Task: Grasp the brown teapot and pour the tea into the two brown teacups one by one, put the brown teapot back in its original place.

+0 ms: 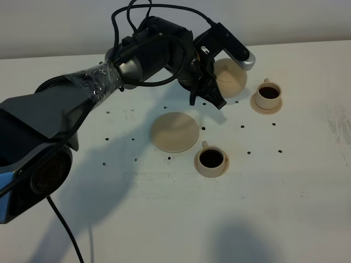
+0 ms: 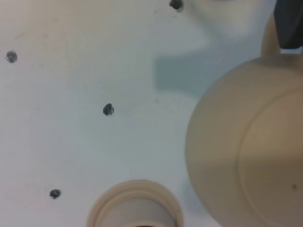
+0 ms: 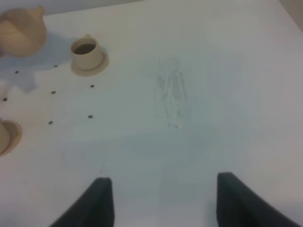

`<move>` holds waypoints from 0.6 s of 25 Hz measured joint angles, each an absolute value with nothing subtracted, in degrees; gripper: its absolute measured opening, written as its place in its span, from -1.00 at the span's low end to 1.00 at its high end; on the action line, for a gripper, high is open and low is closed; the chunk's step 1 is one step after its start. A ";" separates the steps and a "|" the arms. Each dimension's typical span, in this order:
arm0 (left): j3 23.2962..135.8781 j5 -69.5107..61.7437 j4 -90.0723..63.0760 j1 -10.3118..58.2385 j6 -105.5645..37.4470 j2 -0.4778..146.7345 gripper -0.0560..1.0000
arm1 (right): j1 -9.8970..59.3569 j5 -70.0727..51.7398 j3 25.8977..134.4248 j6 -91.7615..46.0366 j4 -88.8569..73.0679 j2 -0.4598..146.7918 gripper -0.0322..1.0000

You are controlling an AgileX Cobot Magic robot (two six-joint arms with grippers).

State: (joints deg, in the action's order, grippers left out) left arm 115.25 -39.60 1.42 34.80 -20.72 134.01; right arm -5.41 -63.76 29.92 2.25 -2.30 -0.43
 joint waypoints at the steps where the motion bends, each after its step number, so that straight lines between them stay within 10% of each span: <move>1: 115.25 -39.84 1.42 34.73 -20.00 134.01 -0.72 | -5.41 -63.76 29.92 2.25 -2.30 -0.43 -0.03; 15: 115.25 -41.01 -1.88 34.62 -18.24 138.39 -0.72 | -5.41 -63.76 29.92 2.25 -2.30 -0.43 -0.03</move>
State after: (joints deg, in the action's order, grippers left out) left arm 115.25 -41.01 -1.88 34.62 -18.24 138.39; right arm -5.41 -63.76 29.92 2.25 -2.30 -0.43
